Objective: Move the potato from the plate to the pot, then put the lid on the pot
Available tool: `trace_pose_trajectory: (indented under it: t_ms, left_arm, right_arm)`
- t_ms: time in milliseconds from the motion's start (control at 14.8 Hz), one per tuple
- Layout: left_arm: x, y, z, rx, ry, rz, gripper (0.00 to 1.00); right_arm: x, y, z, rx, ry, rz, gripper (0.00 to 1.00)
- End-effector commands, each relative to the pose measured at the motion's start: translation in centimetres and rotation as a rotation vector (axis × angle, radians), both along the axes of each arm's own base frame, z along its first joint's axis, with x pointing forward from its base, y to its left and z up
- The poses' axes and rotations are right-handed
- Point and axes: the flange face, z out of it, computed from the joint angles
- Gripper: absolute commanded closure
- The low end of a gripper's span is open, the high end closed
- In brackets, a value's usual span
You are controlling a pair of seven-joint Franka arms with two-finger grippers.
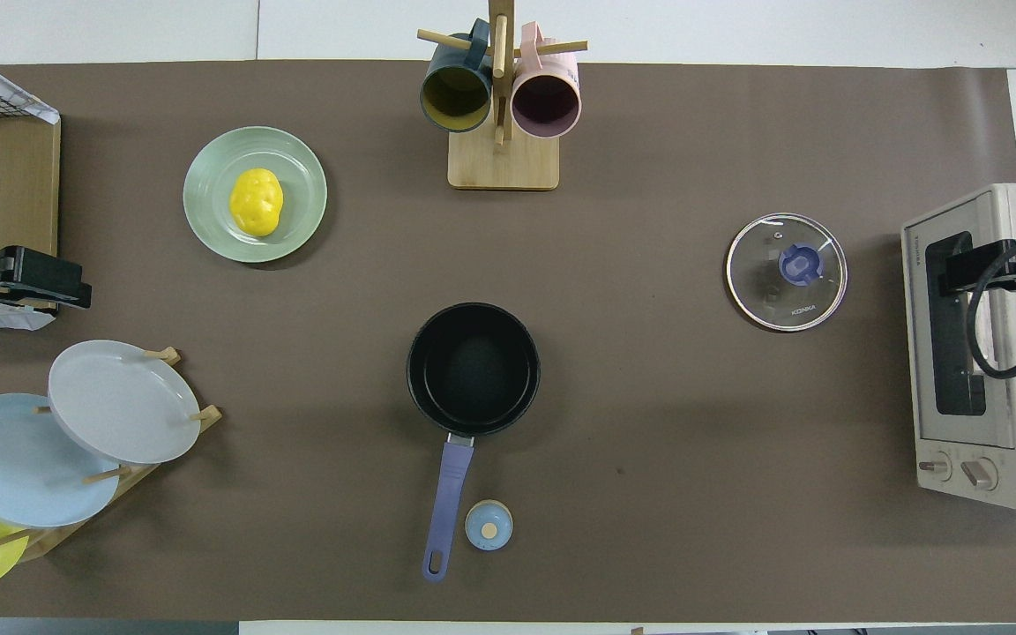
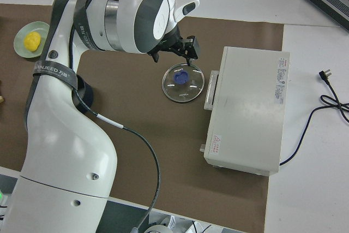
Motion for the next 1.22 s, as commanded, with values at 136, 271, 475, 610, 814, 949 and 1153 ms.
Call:
trace_pose_trajectory:
  t_ms: [136, 271, 475, 610, 814, 949, 1153]
  left_arm:
    - [2.5, -0.2, -2.1, -0.033, -0.038, 0.018, 0.0]
    - [5.8, -1.1, -4.8, -0.051, -0.025, 0.017, 0.0]
    - [11.5, -1.9, -9.3, -0.048, -0.02, 0.016, 0.0]
    - [14.6, -2.2, -13.0, -0.048, -0.068, 0.021, 0.0]
    - [17.5, -2.5, -19.1, -0.048, -0.101, 0.03, 0.0]
    - [18.8, -3.4, -23.2, -0.048, -0.119, 0.023, 0.0]
    - [19.4, -3.9, -25.7, -0.059, -0.12, 0.026, 0.0]
  right_arm:
    - [-1.3, 0.6, -1.3, 0.015, -0.002, 0.002, 0.0]
    - [-2.0, 1.4, -3.2, 0.019, -0.033, 0.047, 0.0]
    - [-1.0, 2.0, -6.3, 0.017, -0.069, 0.143, 0.0]
    - [0.8, 2.8, -10.2, 0.016, -0.026, 0.158, 0.0]
    - [3.7, 3.1, -15.3, 0.011, -0.036, 0.185, 0.0]
    - [4.9, 3.2, -18.1, 0.033, -0.045, 0.177, 0.0]
    - [5.3, 3.8, -20.6, 0.027, -0.087, 0.205, 0.0]
